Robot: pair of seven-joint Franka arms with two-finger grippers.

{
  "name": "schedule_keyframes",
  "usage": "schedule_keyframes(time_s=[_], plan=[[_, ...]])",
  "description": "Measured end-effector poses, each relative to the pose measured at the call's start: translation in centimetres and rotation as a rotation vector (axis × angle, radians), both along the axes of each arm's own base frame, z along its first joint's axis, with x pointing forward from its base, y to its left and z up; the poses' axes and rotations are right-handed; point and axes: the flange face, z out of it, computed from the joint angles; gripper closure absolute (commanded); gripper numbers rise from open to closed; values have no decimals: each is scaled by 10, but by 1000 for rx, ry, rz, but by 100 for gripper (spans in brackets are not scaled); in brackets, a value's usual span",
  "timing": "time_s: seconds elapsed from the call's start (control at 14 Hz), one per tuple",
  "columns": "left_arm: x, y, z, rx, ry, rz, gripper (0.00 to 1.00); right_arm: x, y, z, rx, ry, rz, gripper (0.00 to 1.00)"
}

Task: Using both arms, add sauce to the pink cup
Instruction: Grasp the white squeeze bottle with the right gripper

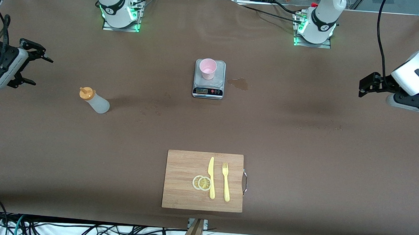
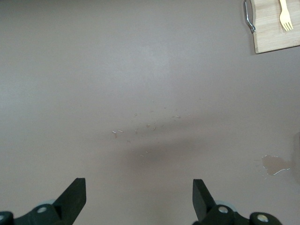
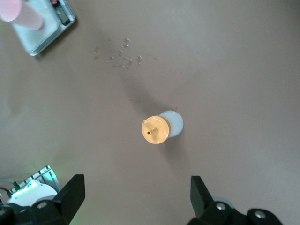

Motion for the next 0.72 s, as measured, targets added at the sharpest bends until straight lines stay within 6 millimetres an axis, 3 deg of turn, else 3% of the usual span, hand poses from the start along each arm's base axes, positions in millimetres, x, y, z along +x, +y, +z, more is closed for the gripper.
schedule_keyframes(time_s=[0.21,0.36,0.57,0.72], plan=[[2,-2,4,-1,-9,-3,0,7,-30,-36,150,-32,136,0],[2,-2,7,-1,-15,-3,0,10,-53,-73,273,-65,215,0],[2,-4,6,-1,-14,-7,0,6,-92,-154,486,-107,308,0],[2,-7,6,-2,-13,-11,0,0,-106,-209,652,-148,341,0]])
